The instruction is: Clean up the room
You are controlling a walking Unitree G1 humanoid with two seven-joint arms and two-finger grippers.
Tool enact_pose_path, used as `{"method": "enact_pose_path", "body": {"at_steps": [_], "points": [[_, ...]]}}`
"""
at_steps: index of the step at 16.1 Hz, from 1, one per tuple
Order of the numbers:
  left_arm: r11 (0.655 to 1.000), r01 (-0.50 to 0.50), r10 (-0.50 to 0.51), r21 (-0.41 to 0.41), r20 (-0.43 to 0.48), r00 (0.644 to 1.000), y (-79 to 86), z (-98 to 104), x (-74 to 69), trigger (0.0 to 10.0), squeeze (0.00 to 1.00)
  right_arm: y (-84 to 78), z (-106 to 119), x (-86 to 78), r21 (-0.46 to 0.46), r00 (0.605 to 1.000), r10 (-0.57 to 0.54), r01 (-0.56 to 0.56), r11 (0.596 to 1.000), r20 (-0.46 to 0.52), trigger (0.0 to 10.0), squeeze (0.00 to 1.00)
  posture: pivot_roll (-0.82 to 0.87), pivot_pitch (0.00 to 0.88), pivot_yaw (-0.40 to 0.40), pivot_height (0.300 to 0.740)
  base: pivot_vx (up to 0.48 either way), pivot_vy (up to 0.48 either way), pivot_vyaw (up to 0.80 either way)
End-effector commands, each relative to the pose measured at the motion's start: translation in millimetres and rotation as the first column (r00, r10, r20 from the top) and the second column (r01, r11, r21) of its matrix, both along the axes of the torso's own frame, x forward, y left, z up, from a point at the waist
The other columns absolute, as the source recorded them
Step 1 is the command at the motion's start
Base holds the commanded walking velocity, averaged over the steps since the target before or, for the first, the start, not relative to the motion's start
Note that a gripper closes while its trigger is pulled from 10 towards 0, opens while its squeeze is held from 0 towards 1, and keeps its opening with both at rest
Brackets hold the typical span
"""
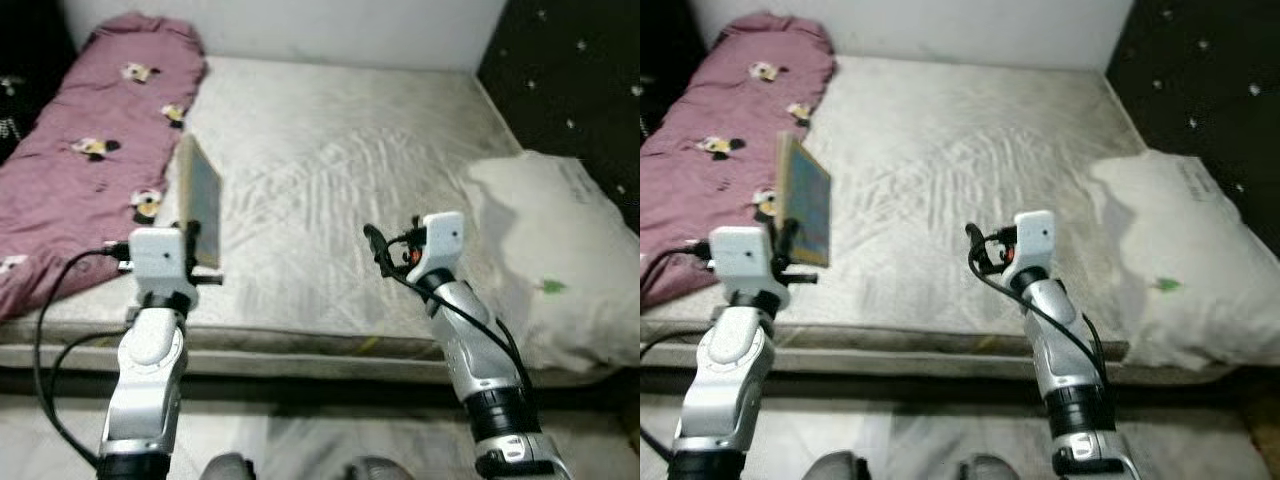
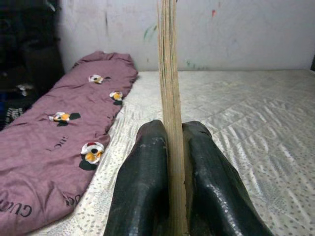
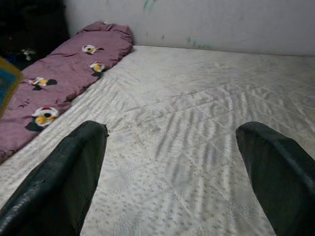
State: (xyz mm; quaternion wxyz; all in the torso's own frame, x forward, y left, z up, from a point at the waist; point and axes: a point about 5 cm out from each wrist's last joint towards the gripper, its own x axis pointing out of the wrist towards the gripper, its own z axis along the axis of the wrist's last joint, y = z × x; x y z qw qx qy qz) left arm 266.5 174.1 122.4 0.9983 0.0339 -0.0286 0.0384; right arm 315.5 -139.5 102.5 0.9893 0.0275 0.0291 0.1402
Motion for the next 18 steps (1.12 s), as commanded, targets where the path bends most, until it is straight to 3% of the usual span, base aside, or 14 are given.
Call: {"method": "enact_pose_path", "body": {"at_steps": [1,8,18], "points": [[1.0,0.015,-0.015,-0.008,0.05,0.999,-5.1,8.9,1.2,10.0,0.0,-6.2,0.4,0.0,-0.01,1.0,-0.016,0.016,1.0,0.002,10.0,0.0,-0.03,0.028,-0.028,0.74,0.0,0.0,0.0],[0.998,0.039,-0.038,-0.042,0.031,0.999,-1.5,3.3,-3.0,10.0,0.0,-7.2,-0.1,-0.6,-0.015,1.0,-0.016,0.016,1.0,0.001,10.0,0.0,-0.03,0.029,-0.028,0.74,0.0,0.0,0.0],[0.996,0.075,-0.073,-0.054,0.038,0.997,-4.8,4.9,-2.6,10.0,0.0,-7.1,-0.4,-0.7,-0.019,1.0,-0.022,0.022,1.0,0.002,10.0,0.0,-0.04,0.031,-0.021,0.74,0.324,0.0,0.0]]}}
